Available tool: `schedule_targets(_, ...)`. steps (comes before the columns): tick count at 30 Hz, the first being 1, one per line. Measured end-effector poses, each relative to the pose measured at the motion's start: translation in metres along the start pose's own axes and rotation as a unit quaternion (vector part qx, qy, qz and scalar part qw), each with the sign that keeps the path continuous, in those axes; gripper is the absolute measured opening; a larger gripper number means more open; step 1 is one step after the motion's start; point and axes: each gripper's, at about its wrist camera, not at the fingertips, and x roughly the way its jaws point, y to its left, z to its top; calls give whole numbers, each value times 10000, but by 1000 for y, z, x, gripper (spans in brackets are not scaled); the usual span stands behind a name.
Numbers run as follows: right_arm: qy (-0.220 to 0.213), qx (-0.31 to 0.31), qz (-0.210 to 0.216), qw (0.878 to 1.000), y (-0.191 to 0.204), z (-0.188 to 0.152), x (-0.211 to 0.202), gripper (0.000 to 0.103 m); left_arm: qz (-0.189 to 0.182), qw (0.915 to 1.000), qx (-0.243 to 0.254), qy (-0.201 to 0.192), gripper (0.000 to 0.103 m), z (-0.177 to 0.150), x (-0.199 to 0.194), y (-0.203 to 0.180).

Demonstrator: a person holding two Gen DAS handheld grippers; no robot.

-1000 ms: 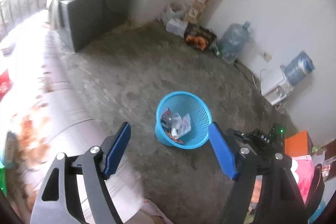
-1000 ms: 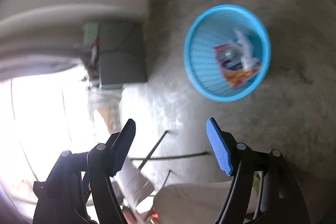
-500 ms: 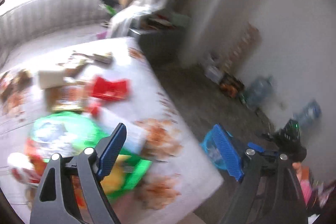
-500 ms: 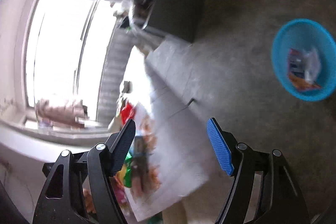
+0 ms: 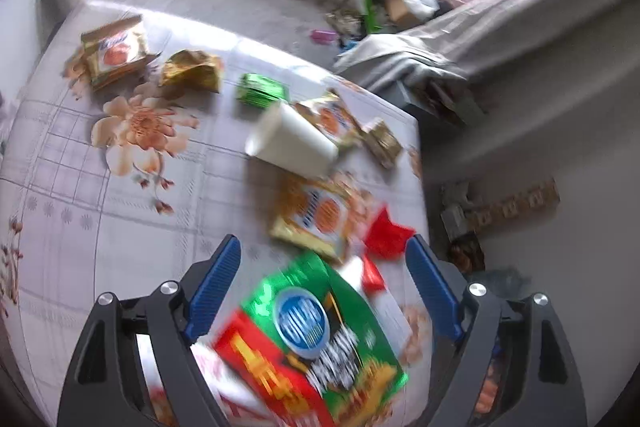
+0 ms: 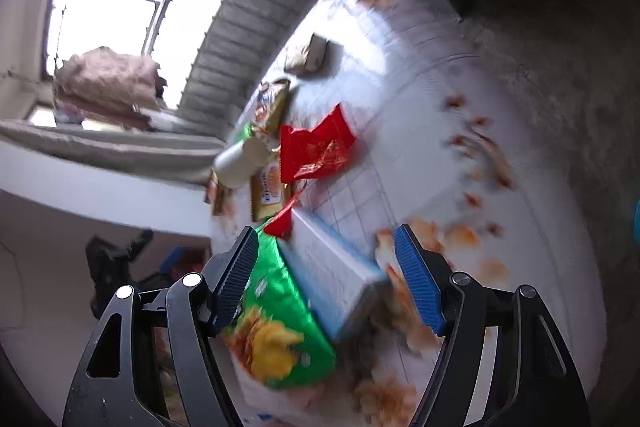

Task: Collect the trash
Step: 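Move both open tools back toward the table, then grasp the white paper cup with the left tool while the right tool grasps the red packet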

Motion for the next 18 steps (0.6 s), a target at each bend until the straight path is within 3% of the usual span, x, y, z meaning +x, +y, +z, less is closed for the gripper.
schedule_targets(4, 146, -16, -240, 9996, 8, 15, 34, 68, -149, 9994, -295, -85, 81, 34, 22, 13)
schedule_targets(9, 106, 5, -473, 9988, 7, 35, 59, 66, -207, 9988, -319, -314, 77, 62, 44, 17)
schedule_targets(18, 64, 57, -302, 9995, 2, 56, 80, 57, -356, 9964, -766, -74, 54, 83, 94, 39)
